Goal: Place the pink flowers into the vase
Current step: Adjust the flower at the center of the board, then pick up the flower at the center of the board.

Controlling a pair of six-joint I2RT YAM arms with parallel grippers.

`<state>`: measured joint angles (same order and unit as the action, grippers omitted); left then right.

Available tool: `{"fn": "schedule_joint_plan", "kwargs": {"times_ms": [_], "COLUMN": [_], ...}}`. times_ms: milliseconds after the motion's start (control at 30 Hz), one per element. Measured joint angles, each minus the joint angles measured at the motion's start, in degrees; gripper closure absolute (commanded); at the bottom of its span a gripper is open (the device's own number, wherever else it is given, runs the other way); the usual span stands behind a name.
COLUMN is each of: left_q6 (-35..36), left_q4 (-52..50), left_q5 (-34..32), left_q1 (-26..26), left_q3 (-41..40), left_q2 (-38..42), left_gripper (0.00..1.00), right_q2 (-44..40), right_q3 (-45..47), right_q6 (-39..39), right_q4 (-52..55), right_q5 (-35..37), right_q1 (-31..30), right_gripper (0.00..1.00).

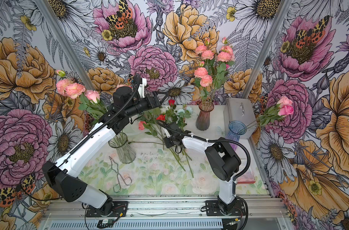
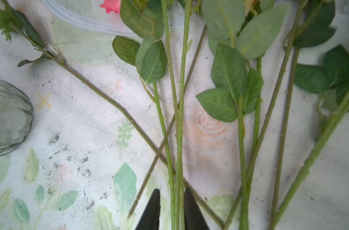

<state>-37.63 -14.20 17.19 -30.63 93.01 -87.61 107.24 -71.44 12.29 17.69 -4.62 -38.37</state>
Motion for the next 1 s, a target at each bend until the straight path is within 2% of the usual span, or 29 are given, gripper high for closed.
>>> {"fn": "schedule_joint_plan", "kwargs": {"times_ms": [133,233,500,633,900,1000], "left_q6": [0.00,0.00,0.00,-0.02,-0.20,-0.44], "left_q4": [0.00,0.00,-0.04,-0.15,-0.66,-0.68], "left_q5": [0.00,-0.02,0.00,0.00,0.00,0.00], "left_q1": [0.00,0.00,0.07,0.44,1.05,1.09], "left_q3": [0.00,0.00,0.00,-0.22,-1.31,-1.31], "left_q2": [0.00,0.00,0.00,0.04,0.22,0.22], "left_gripper": [0.01,0.01,0.01,0.02,0.01,0.01], "right_q2": [-0.17,-0.09,6.32,8.50,9.57,9.57], "right_q3": [1.99,1.75,-5.31,-6.43,-6.43,-6.43], "right_q6": [0.46,0.55,0.72,0.79,1.84,1.81], "right_q4": [0.50,0.81,0.50,0.26,0.31,0.28], "right_q5": [-0.22,-0.22,-1.49,-2.36,-2.80,-2.75], "right_q1": [0.00,0.00,0.11,0.11,0.11,0.11], "right_gripper": [0.64,0.64,0.64,0.67,0.81,0.81]}}
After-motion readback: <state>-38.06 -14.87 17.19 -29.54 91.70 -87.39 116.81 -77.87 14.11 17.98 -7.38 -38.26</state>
